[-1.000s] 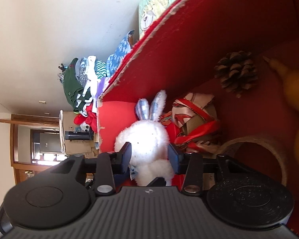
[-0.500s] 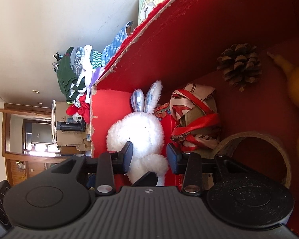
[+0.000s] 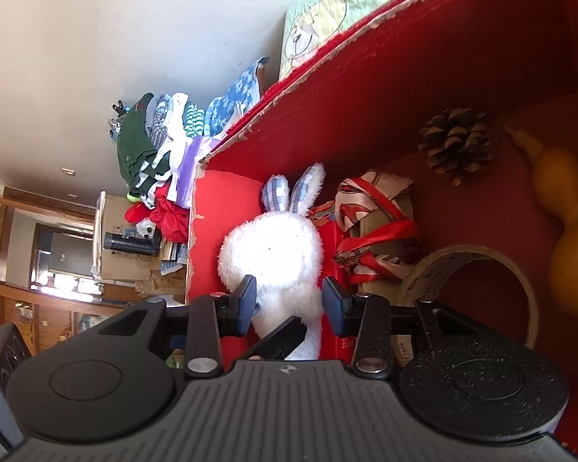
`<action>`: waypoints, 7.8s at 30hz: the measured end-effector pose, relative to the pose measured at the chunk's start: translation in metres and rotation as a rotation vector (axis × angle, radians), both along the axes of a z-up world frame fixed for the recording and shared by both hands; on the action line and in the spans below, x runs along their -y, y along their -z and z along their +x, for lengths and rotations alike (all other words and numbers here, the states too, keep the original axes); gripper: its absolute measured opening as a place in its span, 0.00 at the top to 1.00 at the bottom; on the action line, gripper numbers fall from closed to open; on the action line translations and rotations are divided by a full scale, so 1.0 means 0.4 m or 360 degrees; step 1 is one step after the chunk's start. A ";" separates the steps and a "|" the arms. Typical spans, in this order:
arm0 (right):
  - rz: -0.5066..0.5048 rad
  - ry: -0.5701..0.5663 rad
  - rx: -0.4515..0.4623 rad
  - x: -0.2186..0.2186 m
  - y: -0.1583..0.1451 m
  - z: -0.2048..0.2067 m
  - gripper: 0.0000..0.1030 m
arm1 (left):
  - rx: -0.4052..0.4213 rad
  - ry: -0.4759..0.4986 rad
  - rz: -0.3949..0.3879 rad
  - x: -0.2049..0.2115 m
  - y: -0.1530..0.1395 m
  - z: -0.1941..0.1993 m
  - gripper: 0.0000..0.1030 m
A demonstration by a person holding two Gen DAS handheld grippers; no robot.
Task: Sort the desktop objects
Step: 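Lower the bunny into the red box and open both grippers, then withdraw both grippers from the box back toward the plush toys, then close both grippers on the yellow tiger plush with red body, then lift the tiger plush with both grippers and carry it to the box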
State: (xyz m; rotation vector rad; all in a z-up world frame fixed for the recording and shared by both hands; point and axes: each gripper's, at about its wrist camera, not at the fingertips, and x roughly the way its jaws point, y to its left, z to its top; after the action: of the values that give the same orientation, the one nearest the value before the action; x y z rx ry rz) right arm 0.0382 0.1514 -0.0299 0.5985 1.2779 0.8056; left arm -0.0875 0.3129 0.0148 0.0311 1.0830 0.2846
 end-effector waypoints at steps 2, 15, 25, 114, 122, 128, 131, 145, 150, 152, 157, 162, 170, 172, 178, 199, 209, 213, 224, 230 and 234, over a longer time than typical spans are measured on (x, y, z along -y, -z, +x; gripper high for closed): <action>-0.0010 0.0017 0.0029 0.007 -0.007 -0.011 0.59 | 0.0003 0.0004 0.0018 0.006 0.000 -0.003 0.28; -0.0117 0.0127 0.0144 0.061 -0.018 -0.053 0.59 | -0.0009 -0.0027 0.0024 -0.002 0.005 0.002 0.28; -0.0264 0.0156 0.0331 0.082 -0.039 -0.082 0.59 | -0.0056 -0.0077 0.0033 0.000 0.028 0.010 0.26; -0.0199 0.0741 0.0580 1.038 -0.111 0.073 0.49 | 0.0028 0.0488 -0.0851 0.877 0.028 0.432 0.14; -0.0199 0.0722 0.0409 1.114 -0.025 0.212 0.44 | -0.0063 0.0286 -0.0993 0.893 0.091 0.551 0.13; -0.0129 0.0685 0.0291 1.131 0.037 0.284 0.44 | -0.0105 0.0227 -0.1022 0.911 0.129 0.583 0.13; -0.0104 0.0657 0.0252 1.127 0.057 0.312 0.44 | -0.0138 0.0210 -0.0989 0.908 0.152 0.594 0.13; 0.0031 0.0500 0.0145 1.075 0.116 0.383 0.44 | -0.0182 0.0285 -0.0951 0.902 0.165 0.611 0.06; -0.0003 0.0455 0.0143 1.054 0.139 0.396 0.43 | -0.0127 0.0362 -0.0856 0.910 0.135 0.612 0.09; 0.0031 0.0453 0.0112 1.053 0.151 0.401 0.42 | -0.0101 0.0398 -0.0790 0.920 0.128 0.614 0.09; 0.0070 0.0423 0.0079 1.040 0.163 0.405 0.42 | -0.0133 0.0385 -0.0800 0.923 0.159 0.630 0.07; 0.0112 0.0441 0.0032 1.049 0.174 0.395 0.49 | -0.0123 0.0423 -0.0797 0.943 0.152 0.615 0.12; 0.0101 0.0468 0.0073 1.060 0.139 0.336 0.55 | -0.0106 0.0557 -0.0815 0.984 0.109 0.546 0.22; 0.0113 0.0492 0.0067 1.074 0.128 0.312 0.56 | -0.0102 0.0603 -0.0816 1.001 0.095 0.511 0.22; 0.0082 0.0552 0.0087 1.111 0.086 0.197 0.56 | -0.0083 0.0734 -0.0796 1.039 0.060 0.392 0.22; -0.0005 0.0600 0.0458 0.895 -0.138 -0.162 0.56 | 0.0303 0.0947 -0.0682 0.748 -0.143 0.061 0.22; 0.0036 0.0566 0.0676 0.635 -0.239 -0.239 0.56 | 0.0473 0.0933 -0.0627 0.480 -0.220 -0.010 0.22; 0.0051 0.0555 0.0733 0.542 -0.256 -0.245 0.56 | 0.0500 0.0916 -0.0620 0.396 -0.225 -0.012 0.22; -0.0070 0.0479 0.0804 0.357 -0.256 -0.196 0.56 | 0.0485 0.0819 -0.0802 0.235 -0.150 0.050 0.22; -0.0192 0.0445 0.0771 0.307 -0.230 -0.150 0.56 | 0.0452 0.0798 -0.0893 0.209 -0.098 0.096 0.22; -0.0290 0.0407 0.0767 0.280 -0.213 -0.129 0.56 | 0.0378 0.0780 -0.0960 0.180 -0.051 0.132 0.22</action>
State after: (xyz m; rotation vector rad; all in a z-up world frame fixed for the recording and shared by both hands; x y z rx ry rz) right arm -0.0135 0.0393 0.0551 0.3795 0.8022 0.5672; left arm -0.0345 0.2408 0.0352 -0.2678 0.8561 -0.4740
